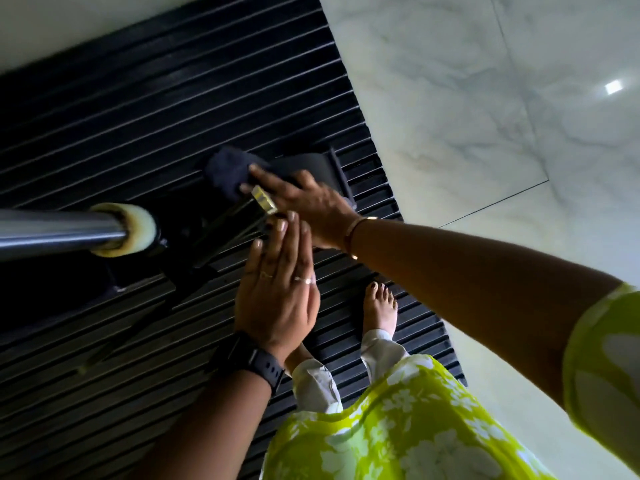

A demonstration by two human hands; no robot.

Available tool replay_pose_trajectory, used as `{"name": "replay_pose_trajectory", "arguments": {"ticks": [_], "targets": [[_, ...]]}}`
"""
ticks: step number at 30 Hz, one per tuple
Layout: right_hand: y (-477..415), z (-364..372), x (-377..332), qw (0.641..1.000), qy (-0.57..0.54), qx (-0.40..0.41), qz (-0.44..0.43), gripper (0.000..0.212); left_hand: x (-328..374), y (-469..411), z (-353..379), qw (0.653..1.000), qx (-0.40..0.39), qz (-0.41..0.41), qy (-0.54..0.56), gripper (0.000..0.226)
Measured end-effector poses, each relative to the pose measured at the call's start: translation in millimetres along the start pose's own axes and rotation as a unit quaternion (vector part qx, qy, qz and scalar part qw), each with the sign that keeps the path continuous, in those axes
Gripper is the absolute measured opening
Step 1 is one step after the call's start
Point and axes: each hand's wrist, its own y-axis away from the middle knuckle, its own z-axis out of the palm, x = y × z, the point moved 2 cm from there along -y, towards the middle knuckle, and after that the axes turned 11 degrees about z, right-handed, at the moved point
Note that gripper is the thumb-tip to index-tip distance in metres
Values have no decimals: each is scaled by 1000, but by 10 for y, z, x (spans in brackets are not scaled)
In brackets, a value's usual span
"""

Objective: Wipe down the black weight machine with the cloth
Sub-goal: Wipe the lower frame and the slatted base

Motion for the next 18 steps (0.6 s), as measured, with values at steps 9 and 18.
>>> {"name": "replay_pose_trajectory", "arguments": {"ticks": [9, 18], "targets": [[-183, 13, 67, 925, -232, -58, 294, 66, -626, -113, -236, 988, 1, -122, -95, 62], [-168, -81, -571, 997, 11, 66, 38, 64, -609, -117, -173, 987, 22, -142, -70, 62]]}}
